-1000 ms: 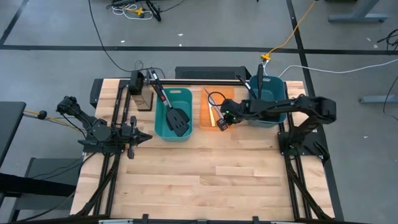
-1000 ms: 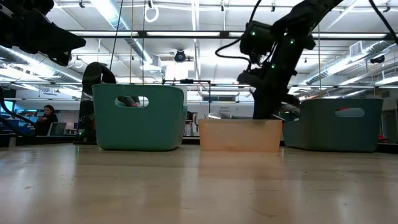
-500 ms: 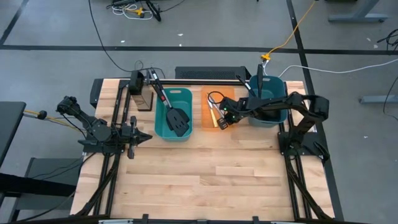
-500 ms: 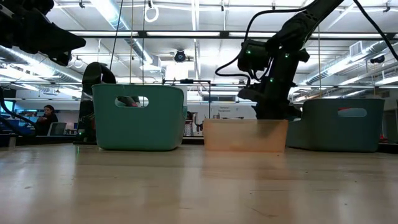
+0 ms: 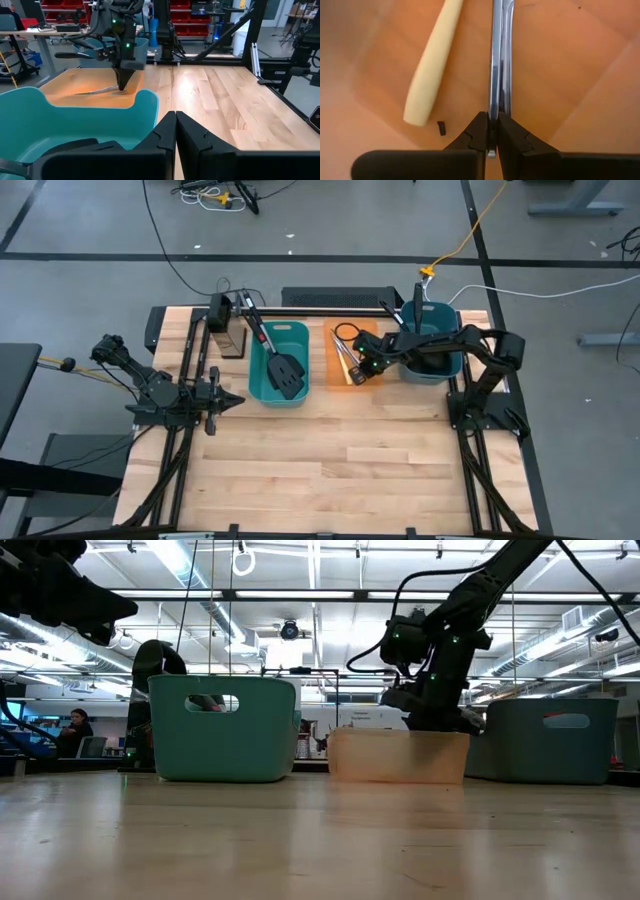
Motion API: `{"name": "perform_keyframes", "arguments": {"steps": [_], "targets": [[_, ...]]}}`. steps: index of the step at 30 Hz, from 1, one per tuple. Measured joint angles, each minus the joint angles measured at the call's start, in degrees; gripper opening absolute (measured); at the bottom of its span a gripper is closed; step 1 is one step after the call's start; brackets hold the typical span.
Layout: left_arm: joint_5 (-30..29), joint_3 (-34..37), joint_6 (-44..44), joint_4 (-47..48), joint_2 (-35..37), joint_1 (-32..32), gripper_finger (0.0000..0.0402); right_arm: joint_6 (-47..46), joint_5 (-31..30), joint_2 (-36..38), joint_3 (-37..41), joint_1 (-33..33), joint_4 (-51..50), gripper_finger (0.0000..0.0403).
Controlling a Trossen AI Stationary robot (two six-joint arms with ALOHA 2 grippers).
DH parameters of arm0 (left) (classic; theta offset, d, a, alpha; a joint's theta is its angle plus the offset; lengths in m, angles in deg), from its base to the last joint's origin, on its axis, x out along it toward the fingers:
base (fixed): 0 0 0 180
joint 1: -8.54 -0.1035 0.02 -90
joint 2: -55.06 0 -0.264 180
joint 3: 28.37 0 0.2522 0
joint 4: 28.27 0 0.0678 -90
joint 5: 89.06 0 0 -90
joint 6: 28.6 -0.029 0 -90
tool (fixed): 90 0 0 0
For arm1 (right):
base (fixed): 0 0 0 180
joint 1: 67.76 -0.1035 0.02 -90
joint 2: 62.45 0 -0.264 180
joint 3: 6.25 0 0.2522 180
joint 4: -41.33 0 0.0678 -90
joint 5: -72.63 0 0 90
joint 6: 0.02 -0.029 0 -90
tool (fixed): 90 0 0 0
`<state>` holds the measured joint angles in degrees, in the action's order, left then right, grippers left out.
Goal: Pick & Place Kitchen Items
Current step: Put the silver knife into the orange bin
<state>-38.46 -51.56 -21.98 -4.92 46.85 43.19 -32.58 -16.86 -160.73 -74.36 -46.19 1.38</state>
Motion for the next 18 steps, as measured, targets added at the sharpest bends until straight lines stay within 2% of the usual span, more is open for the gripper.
{"name": "perform_keyframes", "arguments": {"steps": [7,18], "targets": [[0.0,0.0,0.0,0.1,0.0,0.0,0.0015,1.0,-0.1,-1.1,-0.1,0.5,1.2,0.0029],[0.0,0.0,-0.1,0.1,0.0,0.0,0.0015,3.1,1.7,-1.7,-2.8,0.5,1.7,0.0075]]}}
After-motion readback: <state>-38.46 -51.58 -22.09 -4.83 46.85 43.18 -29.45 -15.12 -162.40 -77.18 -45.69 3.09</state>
